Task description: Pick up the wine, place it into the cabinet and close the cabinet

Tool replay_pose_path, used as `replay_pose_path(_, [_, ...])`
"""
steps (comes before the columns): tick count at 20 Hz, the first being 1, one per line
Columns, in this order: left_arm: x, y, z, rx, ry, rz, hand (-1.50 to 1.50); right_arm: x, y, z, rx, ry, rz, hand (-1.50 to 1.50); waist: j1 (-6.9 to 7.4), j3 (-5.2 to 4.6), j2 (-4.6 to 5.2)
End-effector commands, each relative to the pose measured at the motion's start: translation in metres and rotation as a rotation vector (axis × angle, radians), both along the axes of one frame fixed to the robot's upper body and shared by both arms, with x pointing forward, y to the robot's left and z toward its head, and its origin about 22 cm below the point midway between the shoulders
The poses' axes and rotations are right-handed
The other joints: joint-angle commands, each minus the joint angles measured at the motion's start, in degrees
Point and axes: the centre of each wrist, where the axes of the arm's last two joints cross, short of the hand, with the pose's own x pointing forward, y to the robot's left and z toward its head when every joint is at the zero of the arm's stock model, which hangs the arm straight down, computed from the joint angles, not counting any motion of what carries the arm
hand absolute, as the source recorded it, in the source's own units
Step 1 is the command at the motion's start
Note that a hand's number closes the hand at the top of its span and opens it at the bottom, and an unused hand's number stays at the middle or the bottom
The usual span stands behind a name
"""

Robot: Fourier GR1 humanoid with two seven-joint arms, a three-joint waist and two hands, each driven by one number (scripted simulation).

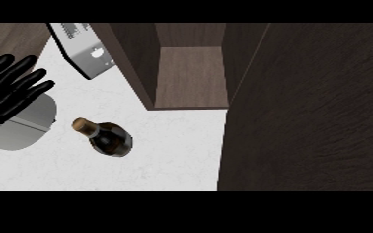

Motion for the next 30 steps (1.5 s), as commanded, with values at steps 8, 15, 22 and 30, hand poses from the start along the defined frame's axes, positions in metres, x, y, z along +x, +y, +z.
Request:
replay_pose_path(8, [0.032,0.019,-0.064,0.061,0.076,-0.005,-1.50,-0.034,-0.015,0.028,0.051,-0.064,0.030,-1.50,-0.22,0.02,0.18])
replay_pose_path(15, [0.025,0.020,-0.111,0.084,0.092,-0.018,-1.50,-0.049,-0.013,0.035,0.068,-0.075,0.057,-1.50,-0.62,-0.03,0.04])
replay_pose_path(22, [0.056,0.001,-0.132,0.116,0.118,0.010,-1.50,-0.045,-0.006,0.035,0.081,-0.072,0.045,-1.50,-0.68,-0.03,0.06])
replay_pose_path(30, [0.070,0.012,-0.158,0.145,0.119,0.030,-1.50,-0.044,-0.011,0.038,0.043,-0.072,0.042,-1.50,-0.34,-0.03,0.15])
